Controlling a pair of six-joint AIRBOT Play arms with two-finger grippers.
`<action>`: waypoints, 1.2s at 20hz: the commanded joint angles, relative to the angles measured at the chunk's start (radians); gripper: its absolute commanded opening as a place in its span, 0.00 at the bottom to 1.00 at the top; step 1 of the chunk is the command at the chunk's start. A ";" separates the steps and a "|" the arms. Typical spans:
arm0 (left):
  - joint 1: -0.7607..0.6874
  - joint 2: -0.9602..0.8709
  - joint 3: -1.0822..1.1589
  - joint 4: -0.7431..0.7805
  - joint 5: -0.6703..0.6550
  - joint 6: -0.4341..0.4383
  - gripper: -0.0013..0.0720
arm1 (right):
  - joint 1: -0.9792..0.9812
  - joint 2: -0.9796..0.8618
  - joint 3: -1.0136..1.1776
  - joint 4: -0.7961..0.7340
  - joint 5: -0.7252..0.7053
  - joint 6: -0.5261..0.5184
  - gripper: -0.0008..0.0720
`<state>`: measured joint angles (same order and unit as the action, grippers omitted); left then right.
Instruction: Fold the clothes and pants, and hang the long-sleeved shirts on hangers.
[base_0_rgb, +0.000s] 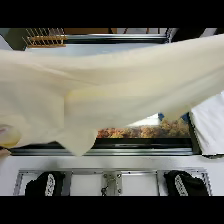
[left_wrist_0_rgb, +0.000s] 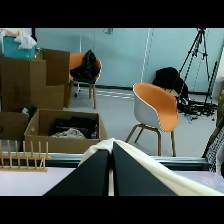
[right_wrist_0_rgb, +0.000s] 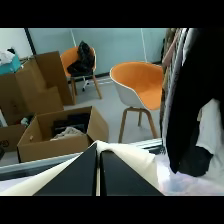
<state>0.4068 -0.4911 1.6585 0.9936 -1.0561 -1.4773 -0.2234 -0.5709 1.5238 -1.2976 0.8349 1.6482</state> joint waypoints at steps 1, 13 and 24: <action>0.001 -0.065 0.066 -0.002 -0.074 -0.024 0.03 | 0.000 0.003 0.011 -0.004 0.044 -0.003 0.02; -0.225 -1.003 0.068 0.058 -0.238 0.023 0.03 | 0.093 -0.767 0.011 0.002 0.366 -0.053 0.02; -0.199 -1.344 0.068 -0.078 0.016 0.022 0.03 | 0.151 -1.114 0.041 -0.002 0.010 0.028 0.02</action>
<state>0.1802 -1.8122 1.7256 0.9386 -1.0813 -1.4563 -0.0658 -1.6615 1.5597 -1.2945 0.9047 1.6497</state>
